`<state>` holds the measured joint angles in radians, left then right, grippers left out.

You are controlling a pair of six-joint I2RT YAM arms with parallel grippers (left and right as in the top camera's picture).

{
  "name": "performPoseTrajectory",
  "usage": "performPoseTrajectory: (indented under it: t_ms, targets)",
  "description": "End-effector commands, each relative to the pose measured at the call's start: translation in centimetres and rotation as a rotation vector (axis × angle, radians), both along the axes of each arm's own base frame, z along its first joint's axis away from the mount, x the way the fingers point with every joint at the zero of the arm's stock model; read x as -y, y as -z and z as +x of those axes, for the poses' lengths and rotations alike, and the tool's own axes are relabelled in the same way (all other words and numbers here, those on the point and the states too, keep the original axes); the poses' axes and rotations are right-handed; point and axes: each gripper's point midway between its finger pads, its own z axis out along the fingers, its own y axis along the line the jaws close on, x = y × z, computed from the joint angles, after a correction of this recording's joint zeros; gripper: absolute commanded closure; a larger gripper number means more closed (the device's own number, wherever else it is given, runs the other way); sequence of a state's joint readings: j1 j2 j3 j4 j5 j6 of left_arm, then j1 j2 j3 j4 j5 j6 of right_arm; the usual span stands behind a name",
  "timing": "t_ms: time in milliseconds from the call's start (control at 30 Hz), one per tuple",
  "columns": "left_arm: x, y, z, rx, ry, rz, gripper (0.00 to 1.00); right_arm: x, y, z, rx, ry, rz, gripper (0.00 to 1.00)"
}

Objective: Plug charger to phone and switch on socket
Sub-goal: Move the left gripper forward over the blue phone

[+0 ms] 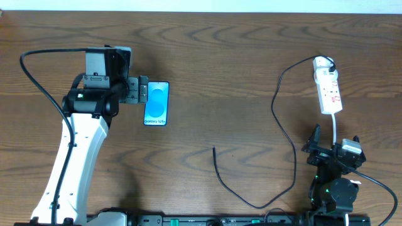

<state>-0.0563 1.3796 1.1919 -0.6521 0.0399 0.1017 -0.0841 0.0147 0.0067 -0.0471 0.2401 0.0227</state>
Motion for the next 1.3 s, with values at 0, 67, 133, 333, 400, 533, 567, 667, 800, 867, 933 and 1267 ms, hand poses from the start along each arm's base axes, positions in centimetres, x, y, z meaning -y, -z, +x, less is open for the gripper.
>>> performPoseTrajectory:
  t_ms: [0,67,133,333,400,533,567,667,800,867,933,1267]
  targets:
    - [0.2,-0.9,0.0,0.006,0.004,-0.006,0.05,0.3,-0.1,-0.1,0.008,0.016,0.013,0.01]
    - [0.2,-0.6,-0.3,-0.01,0.004,-0.005,0.05,0.3,-0.1,-0.1,0.008,0.016,0.013,0.01]
    - [0.1,-0.6,-0.2,-0.008,0.004,-0.004,0.05,0.3,-0.1,-0.1,0.008,0.016,0.013,0.01]
    - [0.3,-0.4,-0.3,-0.019,-0.07,-0.069,0.05,0.3,-0.1,-0.1,0.008,0.016,0.013,0.01]
    - [0.3,0.1,-0.7,-0.064,-0.071,-0.065,0.05,0.3,-0.1,-0.1,0.008,0.016,0.013,0.01]
    - [0.9,1.3,-0.7,-0.168,-0.062,-0.055,0.05,0.3,-0.1,-0.1,0.008,0.016,0.013,0.01]
    - [1.1,1.5,-0.5,-0.182,-0.057,-0.053,0.05,0.3,-0.1,-0.1,0.008,0.016,0.013,0.01]
    - [1.8,1.8,0.4,-0.204,-0.053,-0.057,0.05,0.3,-0.1,-0.1,0.008,0.015,0.013,0.01]
    - [3.2,1.7,1.0,-0.207,-0.046,-0.091,0.05,0.3,-0.1,-0.1,0.008,0.016,0.013,0.01]
    - [3.6,1.9,1.0,-0.213,-0.043,-0.093,0.02,0.3,-0.1,-0.1,0.008,0.016,0.013,0.01]
    - [3.9,2.1,0.9,-0.221,-0.044,-0.096,0.02,0.3,-0.1,-0.1,0.008,0.016,0.013,0.01]
    - [4.1,4.9,0.5,-0.32,-0.064,-0.09,0.02,0.3,-0.1,-0.1,0.008,0.015,0.013,0.01]
